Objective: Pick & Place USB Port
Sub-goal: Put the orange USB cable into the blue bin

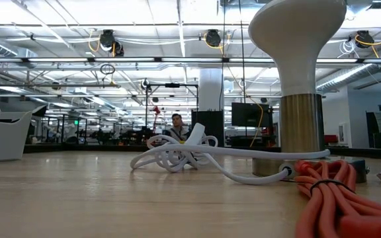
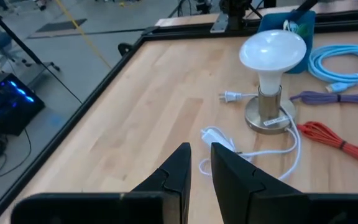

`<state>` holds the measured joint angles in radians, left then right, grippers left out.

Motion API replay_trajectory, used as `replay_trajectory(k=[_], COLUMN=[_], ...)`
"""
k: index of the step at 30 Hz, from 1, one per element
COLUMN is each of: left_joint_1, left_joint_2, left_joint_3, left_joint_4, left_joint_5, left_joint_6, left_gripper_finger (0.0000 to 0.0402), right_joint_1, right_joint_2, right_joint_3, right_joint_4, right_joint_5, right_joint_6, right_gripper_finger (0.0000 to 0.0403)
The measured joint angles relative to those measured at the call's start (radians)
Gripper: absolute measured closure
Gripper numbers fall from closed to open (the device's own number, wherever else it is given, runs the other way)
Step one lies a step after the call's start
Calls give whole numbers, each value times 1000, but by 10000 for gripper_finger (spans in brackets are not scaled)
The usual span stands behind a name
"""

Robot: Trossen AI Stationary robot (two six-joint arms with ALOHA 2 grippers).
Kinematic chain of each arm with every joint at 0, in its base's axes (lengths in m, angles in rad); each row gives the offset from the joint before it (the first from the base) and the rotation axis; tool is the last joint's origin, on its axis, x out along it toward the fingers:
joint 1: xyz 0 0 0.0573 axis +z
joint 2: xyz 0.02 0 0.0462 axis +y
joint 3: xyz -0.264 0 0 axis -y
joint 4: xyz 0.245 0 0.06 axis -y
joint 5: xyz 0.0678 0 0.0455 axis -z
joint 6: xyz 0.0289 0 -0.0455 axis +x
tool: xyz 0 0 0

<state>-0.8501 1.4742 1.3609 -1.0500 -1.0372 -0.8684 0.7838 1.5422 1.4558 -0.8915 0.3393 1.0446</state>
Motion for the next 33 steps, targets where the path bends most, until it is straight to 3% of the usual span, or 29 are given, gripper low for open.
replay_trajectory(k=[4, 7, 14, 25, 28, 33], left_joint_1=[0, 0, -2, 10, 10, 10], left_joint_2=[0, 0, 0, 0, 0, 0], left_joint_3=[0, 0, 0, 0, 0, 0], left_joint_4=[0, 0, 0, 0, 0, 0], left_joint_5=[34, 65, 95, 70, 67, 68], left_joint_6=[0, 0, 1, 14, 19, 18], left_gripper_finger=[334, 334, 334, 334, 334, 334], right_joint_1=[-5, 5, 1, -70, -85, -132], right_joint_2=[2, 20, 133, 280, 346, 463], right_joint_3=[-46, -81, -89, 82, 176, 327], right_joint_4=[504, 692, 562, 562, 430, 128], right_joint_5=[-126, -134, -244, -318, -315, -310], right_joint_6=[-106, -146, -197, -721, -845, -875], right_gripper_finger=[254, 263, 279, 280, 280, 280])
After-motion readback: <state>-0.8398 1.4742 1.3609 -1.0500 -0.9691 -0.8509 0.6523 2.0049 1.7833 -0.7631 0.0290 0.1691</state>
